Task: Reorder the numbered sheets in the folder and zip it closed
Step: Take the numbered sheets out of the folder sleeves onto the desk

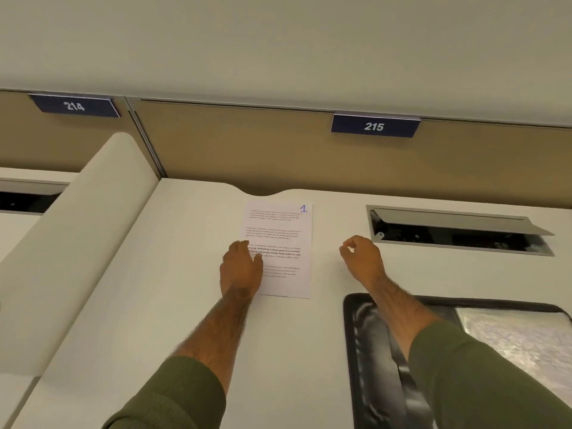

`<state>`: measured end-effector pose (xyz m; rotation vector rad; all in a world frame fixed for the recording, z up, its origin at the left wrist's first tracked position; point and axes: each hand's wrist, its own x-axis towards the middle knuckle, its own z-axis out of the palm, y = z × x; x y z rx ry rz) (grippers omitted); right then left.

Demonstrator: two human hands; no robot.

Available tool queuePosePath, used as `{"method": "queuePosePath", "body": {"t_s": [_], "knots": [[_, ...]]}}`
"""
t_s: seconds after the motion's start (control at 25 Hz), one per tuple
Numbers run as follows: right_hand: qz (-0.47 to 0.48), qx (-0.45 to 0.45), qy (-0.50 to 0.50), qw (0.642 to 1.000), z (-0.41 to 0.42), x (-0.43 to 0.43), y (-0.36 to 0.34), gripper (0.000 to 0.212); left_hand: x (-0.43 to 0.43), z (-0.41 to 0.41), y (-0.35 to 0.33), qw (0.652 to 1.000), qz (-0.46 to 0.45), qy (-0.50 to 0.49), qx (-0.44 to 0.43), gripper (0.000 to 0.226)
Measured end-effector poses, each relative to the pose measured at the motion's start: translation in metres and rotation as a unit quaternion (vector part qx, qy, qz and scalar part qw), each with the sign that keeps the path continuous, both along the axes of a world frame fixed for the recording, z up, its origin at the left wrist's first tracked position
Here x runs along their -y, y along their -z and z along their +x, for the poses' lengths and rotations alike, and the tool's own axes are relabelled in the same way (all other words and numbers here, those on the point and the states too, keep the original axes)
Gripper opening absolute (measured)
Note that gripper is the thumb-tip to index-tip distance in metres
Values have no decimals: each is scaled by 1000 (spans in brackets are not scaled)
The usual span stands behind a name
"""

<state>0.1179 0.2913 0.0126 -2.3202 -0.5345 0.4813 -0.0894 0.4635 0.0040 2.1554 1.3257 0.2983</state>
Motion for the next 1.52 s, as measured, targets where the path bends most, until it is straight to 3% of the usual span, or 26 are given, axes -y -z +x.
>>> {"method": "queuePosePath", "body": {"t_s": [0.32, 0.56, 0.72, 1.0, 1.16, 1.4, 1.52], "knots": [[-88, 57, 2, 995, 35, 224, -14, 62, 191, 52, -1, 994, 17, 107, 6, 72], [-203, 115, -89, 968, 102, 383, -5, 88, 360, 106, 13, 982, 21, 185, 10, 76], [-237, 127, -167, 948, 136, 450, 1, 91, 459, 140, 23, 963, 42, 264, -24, 79], [-193, 94, -238, 947, 151, 480, 1, 88, 559, 165, 31, 928, 83, 337, -135, 92], [-161, 76, -229, 957, 152, 479, 0, 93, 570, 168, 33, 923, 87, 337, -166, 94], [-211, 82, -237, 945, 159, 481, 4, 101, 573, 170, 33, 920, 90, 335, -184, 92], [-131, 59, -209, 967, 157, 480, 3, 92, 574, 170, 34, 922, 90, 330, -182, 91]]}}
